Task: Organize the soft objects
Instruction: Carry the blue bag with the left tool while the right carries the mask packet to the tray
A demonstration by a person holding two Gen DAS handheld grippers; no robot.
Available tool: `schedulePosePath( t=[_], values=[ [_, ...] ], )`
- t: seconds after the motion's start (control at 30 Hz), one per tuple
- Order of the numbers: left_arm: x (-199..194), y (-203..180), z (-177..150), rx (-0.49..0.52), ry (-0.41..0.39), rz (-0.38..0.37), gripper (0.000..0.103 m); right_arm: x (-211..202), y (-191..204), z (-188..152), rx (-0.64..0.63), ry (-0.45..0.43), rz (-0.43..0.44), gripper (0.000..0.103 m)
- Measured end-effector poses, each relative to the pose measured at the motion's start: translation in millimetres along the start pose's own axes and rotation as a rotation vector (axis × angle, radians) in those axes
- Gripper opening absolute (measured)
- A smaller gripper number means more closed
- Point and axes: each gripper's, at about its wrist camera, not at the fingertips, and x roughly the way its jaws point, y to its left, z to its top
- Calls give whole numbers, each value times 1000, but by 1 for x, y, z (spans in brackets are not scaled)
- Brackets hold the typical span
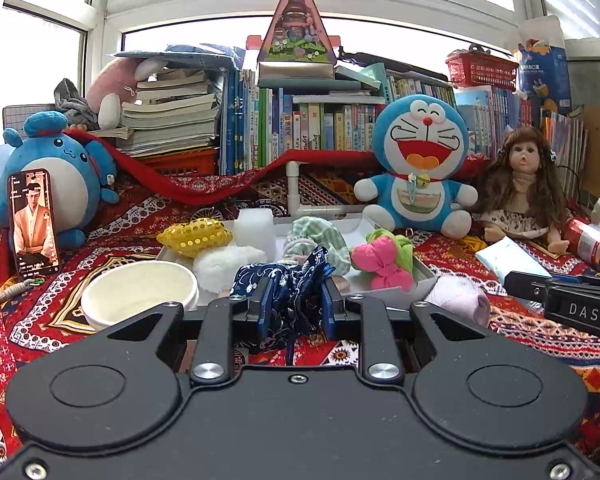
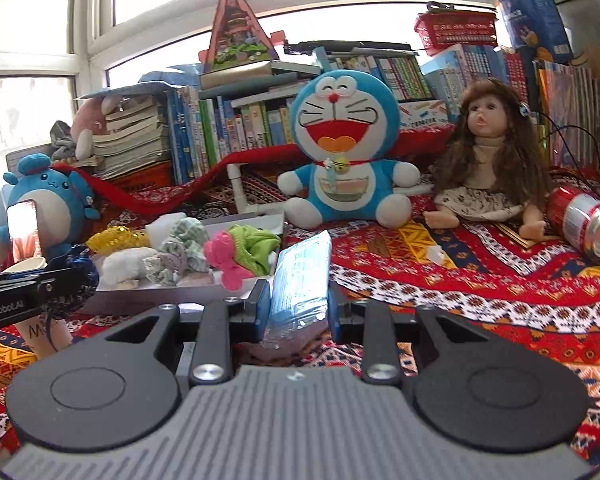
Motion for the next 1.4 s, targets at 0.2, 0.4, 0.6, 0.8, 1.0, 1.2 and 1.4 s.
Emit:
schedulePosePath(
  t=[0.2, 0.4, 0.6, 0.8, 1.0, 1.2, 1.4],
  values=[
    [1, 17, 17, -45, -7, -32, 23, 3, 12, 13, -30, -18, 34, 34],
    [2, 39, 40, -84, -5, -62, 23, 10, 25, 28, -57, -22, 72, 34],
    [10, 63, 60, -182, 36, -149, 22, 18, 39, 39, -88, -23, 104, 34],
    [27, 86, 81, -268, 91, -216, 22, 28, 49, 47, -101, -13, 137, 34],
    [52, 99, 100, -324, 160, -266, 22, 44, 48, 55, -61, 40, 174, 34],
    [88, 103, 112, -402, 284, -316, 22, 65, 46, 63, -22, 122, 205, 34],
    [125, 98, 119, -438, 389, -309, 22, 86, 52, 62, -13, 219, 248, 34]
  ],
)
